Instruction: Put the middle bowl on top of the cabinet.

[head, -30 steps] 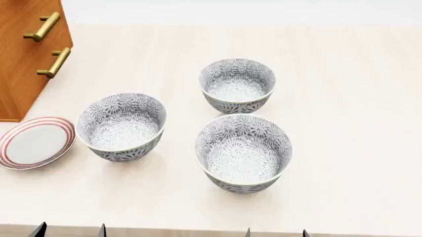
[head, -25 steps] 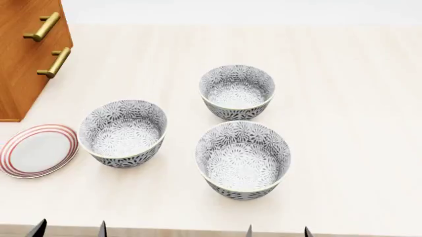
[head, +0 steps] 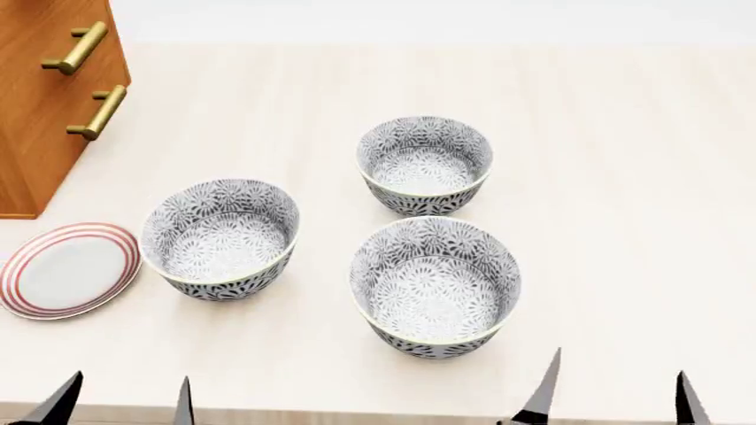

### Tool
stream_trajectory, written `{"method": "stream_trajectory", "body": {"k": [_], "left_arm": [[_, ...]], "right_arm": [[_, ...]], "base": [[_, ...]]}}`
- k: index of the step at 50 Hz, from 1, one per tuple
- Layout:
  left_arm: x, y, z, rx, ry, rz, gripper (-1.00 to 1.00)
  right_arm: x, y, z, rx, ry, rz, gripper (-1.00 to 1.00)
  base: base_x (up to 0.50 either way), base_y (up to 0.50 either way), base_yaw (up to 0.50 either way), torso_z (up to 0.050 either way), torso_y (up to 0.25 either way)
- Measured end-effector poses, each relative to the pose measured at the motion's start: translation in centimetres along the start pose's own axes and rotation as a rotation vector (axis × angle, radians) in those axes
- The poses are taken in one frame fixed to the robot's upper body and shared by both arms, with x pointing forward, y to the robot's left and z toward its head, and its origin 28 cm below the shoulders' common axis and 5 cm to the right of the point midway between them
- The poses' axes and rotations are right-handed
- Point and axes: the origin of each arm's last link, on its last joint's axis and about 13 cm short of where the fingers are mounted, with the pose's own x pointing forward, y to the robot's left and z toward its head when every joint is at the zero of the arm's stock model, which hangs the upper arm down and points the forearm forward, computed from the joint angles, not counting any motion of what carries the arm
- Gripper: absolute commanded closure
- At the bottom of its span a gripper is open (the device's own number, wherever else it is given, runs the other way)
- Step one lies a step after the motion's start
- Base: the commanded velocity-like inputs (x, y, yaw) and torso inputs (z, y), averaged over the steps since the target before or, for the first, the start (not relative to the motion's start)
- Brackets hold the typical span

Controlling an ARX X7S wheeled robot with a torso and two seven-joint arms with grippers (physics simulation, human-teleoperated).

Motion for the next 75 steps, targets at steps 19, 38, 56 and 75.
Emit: {"method": "stream_trajectory", "body": {"k": [19, 38, 56, 75], "left_arm": [[1.1, -0.1, 4.7, -0.015, -0.102, -0.01, -1.0], [1.7, 0.2, 15.4, -0.059, -0.318, -0.012, -1.0], [1.3, 0.3, 17.7, -0.063, -0.362, -0.008, -1.0], [1.3, 0.2, 18.1, -0.071, -0.364, -0.015, -1.0]], "right_arm": [[-3.5, -4.8, 6.3, -0.088, -0.195, -0.286, -1.0], [-4.8, -5.6, 7.9, -0.141, -0.247, -0.351, -1.0], [-5.1, -5.8, 8.2, -0.173, -0.245, -0.375, -1.0], [-5.3, -5.9, 8.6, -0.16, -0.254, -0.391, -1.0]], "base": [[0.0, 0.15, 0.0, 0.0, 0.0], [0.0, 0.36, 0.0, 0.0, 0.0], [0.0, 0.32, 0.0, 0.0, 0.0], [0.21, 0.1, 0.0, 0.0, 0.0]]}}
